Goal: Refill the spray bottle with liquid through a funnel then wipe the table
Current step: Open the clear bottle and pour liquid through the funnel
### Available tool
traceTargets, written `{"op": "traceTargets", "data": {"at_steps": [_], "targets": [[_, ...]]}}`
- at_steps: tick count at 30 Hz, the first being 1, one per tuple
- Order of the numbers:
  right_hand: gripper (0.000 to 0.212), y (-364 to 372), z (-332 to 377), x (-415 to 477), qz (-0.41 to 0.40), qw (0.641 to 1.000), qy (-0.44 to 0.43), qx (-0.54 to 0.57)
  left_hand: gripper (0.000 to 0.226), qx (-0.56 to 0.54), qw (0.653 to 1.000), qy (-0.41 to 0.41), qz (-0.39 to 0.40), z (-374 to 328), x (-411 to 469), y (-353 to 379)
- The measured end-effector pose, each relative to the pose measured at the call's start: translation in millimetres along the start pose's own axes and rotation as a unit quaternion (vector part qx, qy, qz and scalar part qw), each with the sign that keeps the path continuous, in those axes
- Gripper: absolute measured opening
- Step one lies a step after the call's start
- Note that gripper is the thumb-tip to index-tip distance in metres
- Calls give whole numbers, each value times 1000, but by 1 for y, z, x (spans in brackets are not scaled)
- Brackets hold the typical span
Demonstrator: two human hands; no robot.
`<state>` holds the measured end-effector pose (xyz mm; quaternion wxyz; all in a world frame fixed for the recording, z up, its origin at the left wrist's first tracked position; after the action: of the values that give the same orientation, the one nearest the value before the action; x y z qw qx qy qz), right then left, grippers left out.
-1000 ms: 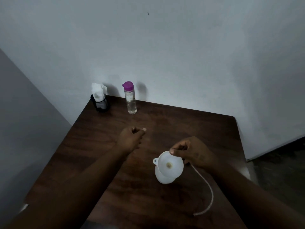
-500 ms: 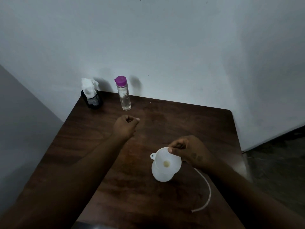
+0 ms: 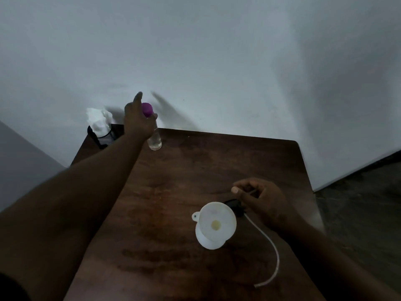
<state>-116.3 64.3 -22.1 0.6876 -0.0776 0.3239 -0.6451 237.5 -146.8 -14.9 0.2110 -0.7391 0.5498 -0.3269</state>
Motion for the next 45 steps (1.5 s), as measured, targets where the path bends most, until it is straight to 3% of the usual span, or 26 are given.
{"op": "traceTargets", "data": {"at_steps": [5,10,15,21,27,32,38,45], "targets": [[7,-6,-3,2,-20,1000,8,-17,46,30,999,14,25,-3,3,7],[9,-5,14,2,-19,1000,-7,-21,45,38,995,83,36,-29,-23,4],[13,-8,46,8,-39,997,-60,-15,48,8,978,188,93,-112,-68,-2],[61,-23,74,5,-61,993,-96,26,48,-42,947,266,175,-207,-136,1],[62,-44,50,-26,-63,993,-95,-19,50,-73,934,281,207,-259,-200,10],[58,-55,18,-64,-59,992,-109,20,65,-90,939,254,213,-271,-242,21],[61,-61,-10,-88,-75,989,-123,31,46,-208,945,178,181,-264,-278,27],[59,-72,-22,-108,-109,984,-131,43,40,-238,950,134,150,-272,-306,32]]}}
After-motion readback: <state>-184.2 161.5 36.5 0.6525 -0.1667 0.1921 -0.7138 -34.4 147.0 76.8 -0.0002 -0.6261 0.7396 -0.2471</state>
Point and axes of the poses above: each hand's wrist, its own x-axis towards the middle knuckle, its own y-axis out of the palm, z = x × y, the point moved 8 cm from there along x, towards the middle knuckle, and after that the axes turned 10 degrees about y, right-handed, at the moved point
